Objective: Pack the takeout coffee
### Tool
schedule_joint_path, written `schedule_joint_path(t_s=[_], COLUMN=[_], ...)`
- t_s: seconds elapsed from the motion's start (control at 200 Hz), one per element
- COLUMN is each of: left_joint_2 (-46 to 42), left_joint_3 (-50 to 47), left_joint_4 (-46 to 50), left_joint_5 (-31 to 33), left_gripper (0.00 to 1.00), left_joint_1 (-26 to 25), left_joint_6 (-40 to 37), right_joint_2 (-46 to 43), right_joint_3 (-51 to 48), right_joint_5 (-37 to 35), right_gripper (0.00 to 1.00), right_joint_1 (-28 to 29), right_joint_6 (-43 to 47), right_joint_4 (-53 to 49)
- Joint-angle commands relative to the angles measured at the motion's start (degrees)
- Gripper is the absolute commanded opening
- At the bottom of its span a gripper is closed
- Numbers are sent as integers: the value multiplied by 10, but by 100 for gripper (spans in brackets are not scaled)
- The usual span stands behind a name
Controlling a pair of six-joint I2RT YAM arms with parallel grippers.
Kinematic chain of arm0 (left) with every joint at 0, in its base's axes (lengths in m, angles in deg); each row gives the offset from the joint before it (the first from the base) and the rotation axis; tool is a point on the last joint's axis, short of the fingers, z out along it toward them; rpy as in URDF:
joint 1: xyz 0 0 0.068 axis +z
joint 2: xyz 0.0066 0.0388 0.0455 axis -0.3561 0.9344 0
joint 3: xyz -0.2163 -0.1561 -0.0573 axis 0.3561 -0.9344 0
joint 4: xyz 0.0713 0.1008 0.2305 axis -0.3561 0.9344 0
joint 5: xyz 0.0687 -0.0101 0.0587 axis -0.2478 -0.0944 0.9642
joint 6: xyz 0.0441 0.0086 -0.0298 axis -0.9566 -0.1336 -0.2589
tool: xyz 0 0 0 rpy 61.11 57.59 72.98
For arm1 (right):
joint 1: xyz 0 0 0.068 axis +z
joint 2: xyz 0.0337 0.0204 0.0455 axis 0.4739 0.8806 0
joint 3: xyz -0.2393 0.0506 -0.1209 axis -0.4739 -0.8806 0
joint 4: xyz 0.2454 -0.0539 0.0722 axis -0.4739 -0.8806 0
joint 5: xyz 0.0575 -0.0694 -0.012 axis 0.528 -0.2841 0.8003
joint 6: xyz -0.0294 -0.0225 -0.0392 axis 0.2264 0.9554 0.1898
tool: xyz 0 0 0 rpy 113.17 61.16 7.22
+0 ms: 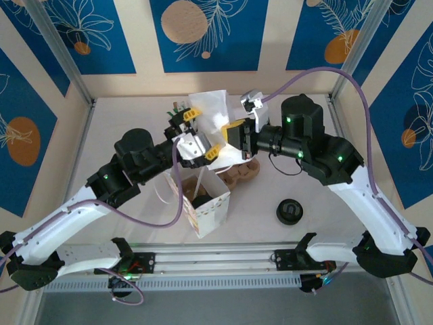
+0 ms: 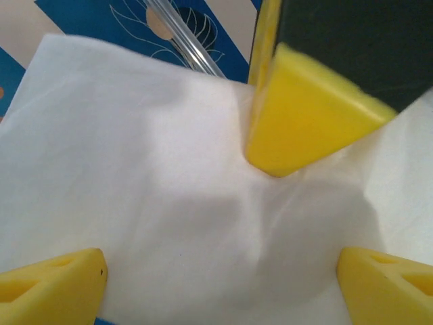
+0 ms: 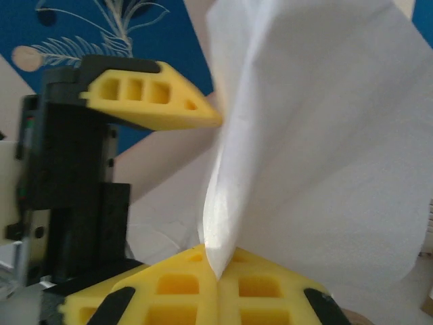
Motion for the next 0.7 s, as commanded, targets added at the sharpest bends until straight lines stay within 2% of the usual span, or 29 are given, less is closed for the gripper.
schedule_joint_path(t_s=[0.0, 0.1, 0.285, 0.695], left_joint_2=[-16, -20, -14, -11], left_joint_3=[-11, -21, -24, -54], left_joint_4=[-41, -47, -38, -84], left_joint_5=[-34, -63, -54, -82], left_gripper=[88, 89, 91, 93], left_joint_1=[-3, -3, -3, -3], left_joint_6=[50, 56, 50, 101], right_joint_2=[-7, -8, -14, -19], right_joint_3=[-7, -6, -12, -27], right_joint_5=[33, 50, 68, 109], right_gripper=[0, 0, 0, 0], right_joint_1=[8, 12, 19, 31], right_joint_6=[-10, -16, -25, -43], right_joint_4=[28, 32, 45, 84])
